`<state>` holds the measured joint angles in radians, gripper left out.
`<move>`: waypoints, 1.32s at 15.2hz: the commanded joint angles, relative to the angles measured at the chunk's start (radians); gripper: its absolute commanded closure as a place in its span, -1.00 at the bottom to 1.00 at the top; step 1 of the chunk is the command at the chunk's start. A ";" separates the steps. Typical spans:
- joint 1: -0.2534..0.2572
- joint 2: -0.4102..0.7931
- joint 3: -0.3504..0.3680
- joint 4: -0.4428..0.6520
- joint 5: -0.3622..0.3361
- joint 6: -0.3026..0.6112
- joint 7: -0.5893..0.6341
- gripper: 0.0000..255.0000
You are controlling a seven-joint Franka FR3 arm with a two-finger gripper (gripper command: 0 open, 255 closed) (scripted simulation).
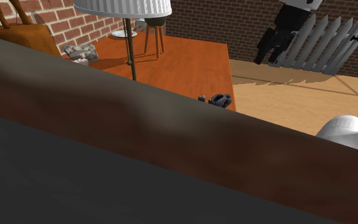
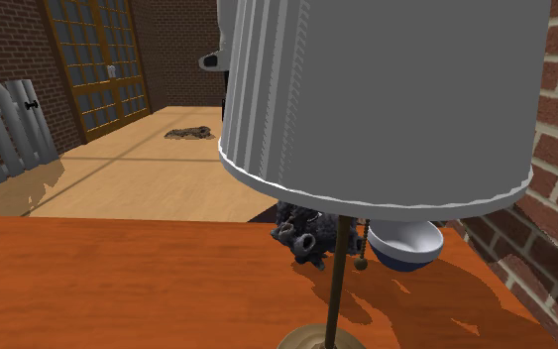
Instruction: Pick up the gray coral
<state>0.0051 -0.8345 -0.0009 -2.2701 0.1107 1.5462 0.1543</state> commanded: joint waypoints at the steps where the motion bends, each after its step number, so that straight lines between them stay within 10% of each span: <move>1: 0.000 0.000 0.000 0.000 0.000 0.000 0.000 -1.00; 17: -0.202 0.041 0.609 0.019 0.238 0.176 0.961 -1.00; 20: -0.203 0.039 0.624 -0.006 0.246 0.201 0.970 -1.00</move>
<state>-0.1957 -0.7963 0.6150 -2.2701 0.3536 1.7389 1.1143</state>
